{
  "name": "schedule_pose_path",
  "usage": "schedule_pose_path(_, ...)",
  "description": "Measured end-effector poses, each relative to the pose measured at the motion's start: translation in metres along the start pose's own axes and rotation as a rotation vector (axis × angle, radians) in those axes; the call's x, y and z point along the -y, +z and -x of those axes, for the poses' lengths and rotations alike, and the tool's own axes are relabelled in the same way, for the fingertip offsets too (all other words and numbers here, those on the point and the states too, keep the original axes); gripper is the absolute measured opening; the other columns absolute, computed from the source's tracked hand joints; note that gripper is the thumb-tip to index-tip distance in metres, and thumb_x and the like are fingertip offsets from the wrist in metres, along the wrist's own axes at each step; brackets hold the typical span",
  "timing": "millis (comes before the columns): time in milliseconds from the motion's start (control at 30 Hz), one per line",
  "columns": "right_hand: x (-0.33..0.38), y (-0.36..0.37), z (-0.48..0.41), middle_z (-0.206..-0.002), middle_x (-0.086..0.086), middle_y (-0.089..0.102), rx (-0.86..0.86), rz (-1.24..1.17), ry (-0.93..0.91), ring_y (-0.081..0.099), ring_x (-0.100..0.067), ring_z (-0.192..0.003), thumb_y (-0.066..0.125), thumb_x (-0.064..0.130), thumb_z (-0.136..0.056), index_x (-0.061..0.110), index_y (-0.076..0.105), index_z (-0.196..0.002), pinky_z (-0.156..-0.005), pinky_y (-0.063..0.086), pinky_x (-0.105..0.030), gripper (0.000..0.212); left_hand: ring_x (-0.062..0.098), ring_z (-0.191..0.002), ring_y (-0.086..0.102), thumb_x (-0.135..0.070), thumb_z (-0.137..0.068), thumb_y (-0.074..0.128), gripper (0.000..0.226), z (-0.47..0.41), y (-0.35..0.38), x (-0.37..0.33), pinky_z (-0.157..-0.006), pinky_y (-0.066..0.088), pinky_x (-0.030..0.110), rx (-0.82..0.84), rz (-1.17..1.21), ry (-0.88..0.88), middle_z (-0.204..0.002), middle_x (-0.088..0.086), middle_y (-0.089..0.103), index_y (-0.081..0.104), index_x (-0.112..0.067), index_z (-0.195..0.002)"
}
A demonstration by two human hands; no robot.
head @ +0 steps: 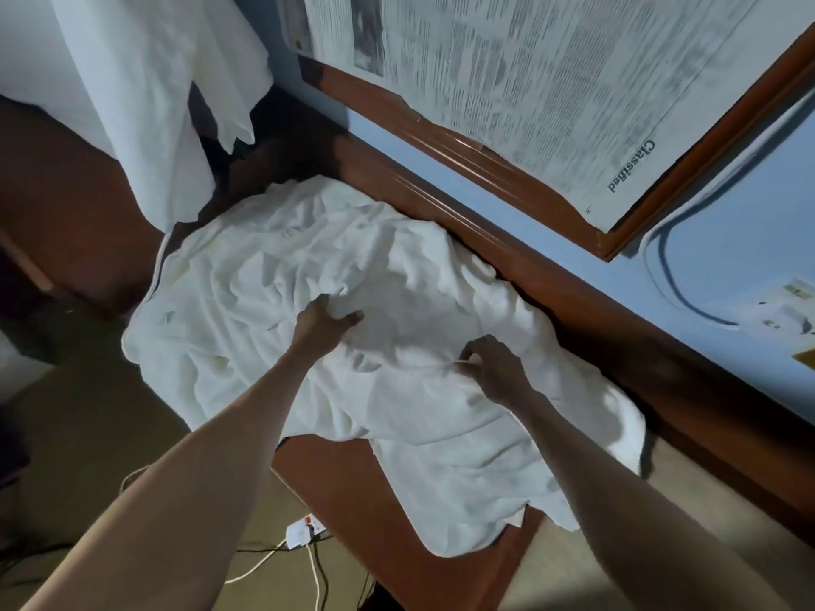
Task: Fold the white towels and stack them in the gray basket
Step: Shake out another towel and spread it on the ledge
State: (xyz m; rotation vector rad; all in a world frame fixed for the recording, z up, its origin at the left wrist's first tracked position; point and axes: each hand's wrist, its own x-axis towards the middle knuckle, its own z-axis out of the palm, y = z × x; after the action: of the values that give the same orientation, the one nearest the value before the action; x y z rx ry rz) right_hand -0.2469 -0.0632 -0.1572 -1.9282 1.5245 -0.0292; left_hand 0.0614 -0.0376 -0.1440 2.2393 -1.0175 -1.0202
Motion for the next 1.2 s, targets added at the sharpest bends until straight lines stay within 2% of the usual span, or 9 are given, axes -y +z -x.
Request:
schedule_pose_path(100, 0.008, -0.012, -0.002, -0.084, 0.003, 0.067, -0.070, -0.184, 0.070, 0.062, -0.017, -0.082, 0.063, 0.045, -0.096, 0.019, 0.060, -0.084, -0.073, 0.045, -0.038, 0.029, 0.036, -0.087, 0.066, -0.030, -0.093, 0.071, 0.019, -0.002, 0.002, -0.006, -0.066, 0.047, 0.035, -0.094, 0.052, 0.025, -0.089, 0.011, 0.068, 0.064, -0.012, -0.093)
schedule_pose_path(267, 0.027, -0.048, 0.003, -0.080, 0.002, 0.058, -0.251, -0.456, 0.094, 0.055, -0.013, -0.075, 0.054, 0.033, -0.105, 0.005, 0.057, -0.092, -0.069, 0.041, -0.022, 0.031, 0.019, -0.063, 0.047, -0.028, -0.098, 0.067, 0.037, 0.014, -0.017, -0.046, -0.049, 0.033, 0.025, -0.063, 0.092, 0.178, -0.067, 0.002, 0.050, 0.049, -0.009, -0.072)
schedule_pose_path(333, 0.039, -0.068, 0.007, -0.083, -0.003, 0.058, -0.313, -0.554, 0.130, 0.053, -0.015, -0.075, 0.049, 0.028, -0.107, 0.001, 0.057, -0.097, -0.064, 0.040, -0.012, 0.030, 0.016, -0.060, 0.043, -0.029, -0.100, 0.064, 0.041, 0.024, -0.026, -0.069, -0.045, 0.031, 0.020, -0.058, 0.078, 0.253, -0.067, 0.002, 0.047, 0.042, -0.010, -0.070)
schedule_pose_path(467, 0.052, -0.111, 0.021, -0.085, -0.003, 0.060, -0.407, -0.670, 0.133, 0.057, -0.018, -0.082, 0.046, 0.036, -0.106, 0.005, 0.057, -0.094, -0.079, 0.042, -0.035, 0.035, 0.014, -0.064, 0.043, -0.033, -0.105, 0.055, 0.042, 0.052, -0.032, -0.122, -0.054, 0.033, 0.026, -0.024, 0.033, 0.382, -0.070, -0.002, 0.046, 0.038, -0.015, -0.071)
schedule_pose_path(700, 0.047, -0.188, 0.088, -0.063, 0.005, 0.045, -0.557, -0.682, 0.069, 0.045, -0.008, -0.058, 0.050, 0.036, -0.104, 0.017, 0.043, -0.068, -0.053, 0.033, -0.022, 0.042, 0.018, -0.074, 0.054, -0.041, -0.097, 0.058, 0.035, 0.129, -0.015, -0.212, -0.063, 0.040, 0.031, 0.148, 0.041, 0.632, -0.082, 0.005, 0.060, 0.061, -0.008, -0.085)
schedule_pose_path(833, 0.018, -0.219, 0.148, -0.070, -0.006, 0.048, -0.633, -0.661, 0.045, 0.046, -0.012, -0.062, 0.049, 0.038, -0.104, 0.000, 0.054, -0.078, -0.049, 0.031, -0.021, 0.047, 0.010, -0.069, 0.052, -0.030, -0.103, 0.057, 0.025, 0.188, 0.016, -0.253, -0.059, 0.039, 0.023, 0.236, 0.023, 0.695, -0.084, 0.004, 0.060, 0.063, -0.012, -0.088)
schedule_pose_path(1000, -0.032, -0.257, 0.239, -0.049, 0.010, 0.044, -0.787, -0.644, 0.025, 0.043, -0.001, -0.044, 0.053, 0.032, -0.103, 0.018, 0.046, -0.065, -0.048, 0.031, -0.020, 0.041, 0.021, -0.070, 0.056, -0.040, -0.089, 0.065, 0.034, 0.276, 0.067, -0.289, -0.064, 0.043, 0.031, 0.325, 0.118, 0.739, -0.076, 0.005, 0.061, 0.065, -0.008, -0.078)
schedule_pose_path(1133, -0.077, -0.285, 0.315, -0.065, 0.002, 0.053, -0.895, -0.637, 0.006, 0.043, -0.001, -0.053, 0.056, 0.026, -0.102, 0.002, 0.058, -0.074, -0.054, 0.034, -0.017, 0.036, 0.019, -0.067, 0.059, -0.038, -0.078, 0.070, 0.041, 0.354, 0.116, -0.308, -0.065, 0.044, 0.031, 0.424, 0.180, 0.742, -0.071, 0.002, 0.063, 0.068, 0.003, -0.080)
schedule_pose_path(1200, -0.098, -0.298, 0.355, -0.060, 0.008, 0.051, -0.957, -0.655, 0.003, 0.044, 0.003, -0.050, 0.057, 0.024, -0.102, 0.012, 0.054, -0.067, -0.054, 0.033, -0.019, 0.037, 0.017, -0.065, 0.056, -0.027, -0.086, 0.071, 0.032, 0.392, 0.142, -0.314, -0.063, 0.041, 0.029, 0.490, 0.195, 0.759, -0.069, 0.002, 0.060, 0.066, 0.003, -0.078)
